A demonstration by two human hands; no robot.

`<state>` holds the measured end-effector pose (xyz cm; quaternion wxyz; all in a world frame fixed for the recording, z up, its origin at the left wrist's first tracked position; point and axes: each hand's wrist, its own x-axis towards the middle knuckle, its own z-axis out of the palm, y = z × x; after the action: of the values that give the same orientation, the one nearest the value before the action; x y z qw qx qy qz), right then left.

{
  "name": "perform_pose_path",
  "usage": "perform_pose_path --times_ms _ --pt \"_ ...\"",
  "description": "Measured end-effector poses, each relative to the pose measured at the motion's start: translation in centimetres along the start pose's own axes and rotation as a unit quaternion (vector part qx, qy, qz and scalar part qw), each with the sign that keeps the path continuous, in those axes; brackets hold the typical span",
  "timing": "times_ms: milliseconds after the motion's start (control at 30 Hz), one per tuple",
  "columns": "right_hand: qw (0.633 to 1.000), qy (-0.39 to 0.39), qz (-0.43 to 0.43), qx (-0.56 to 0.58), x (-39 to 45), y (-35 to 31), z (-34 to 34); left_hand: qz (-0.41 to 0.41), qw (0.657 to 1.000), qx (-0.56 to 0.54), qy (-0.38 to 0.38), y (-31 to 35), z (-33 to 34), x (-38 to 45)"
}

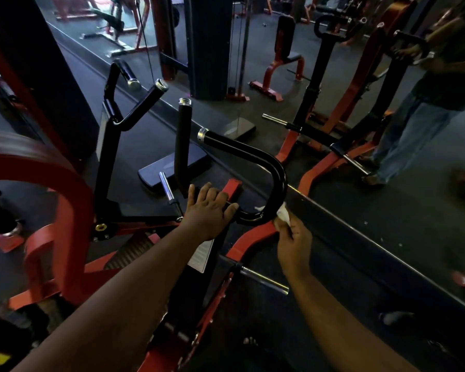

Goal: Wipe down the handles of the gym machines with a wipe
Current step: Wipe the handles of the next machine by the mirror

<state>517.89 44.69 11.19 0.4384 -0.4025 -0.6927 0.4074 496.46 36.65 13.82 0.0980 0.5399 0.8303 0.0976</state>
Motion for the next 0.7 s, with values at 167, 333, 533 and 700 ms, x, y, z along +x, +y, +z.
perform_pose_path --times_ms 167,333,533,700 --pt "0.936 -0.119 0.239 0.231 -0.2 -0.3 0.3 -0.001 1.0 -0.006 -0.005 0.0 0.0 0.0" --pt "0.893 -0.178 0.331 0.248 2.9 0.1 1.6 0.0 1.0 -0.009 -0.006 -0.3 0.0 0.0" --pt "0.818 -0.172 0.406 0.369 0.8 -1.6 2.7 0.006 1.0 -0.003 -0.012 -0.6 0.1 0.1" --pt "0.798 -0.09 0.43 0.413 -0.1 -2.0 -0.2 0.011 1.0 0.002 -0.018 -0.8 0.2 0.3"
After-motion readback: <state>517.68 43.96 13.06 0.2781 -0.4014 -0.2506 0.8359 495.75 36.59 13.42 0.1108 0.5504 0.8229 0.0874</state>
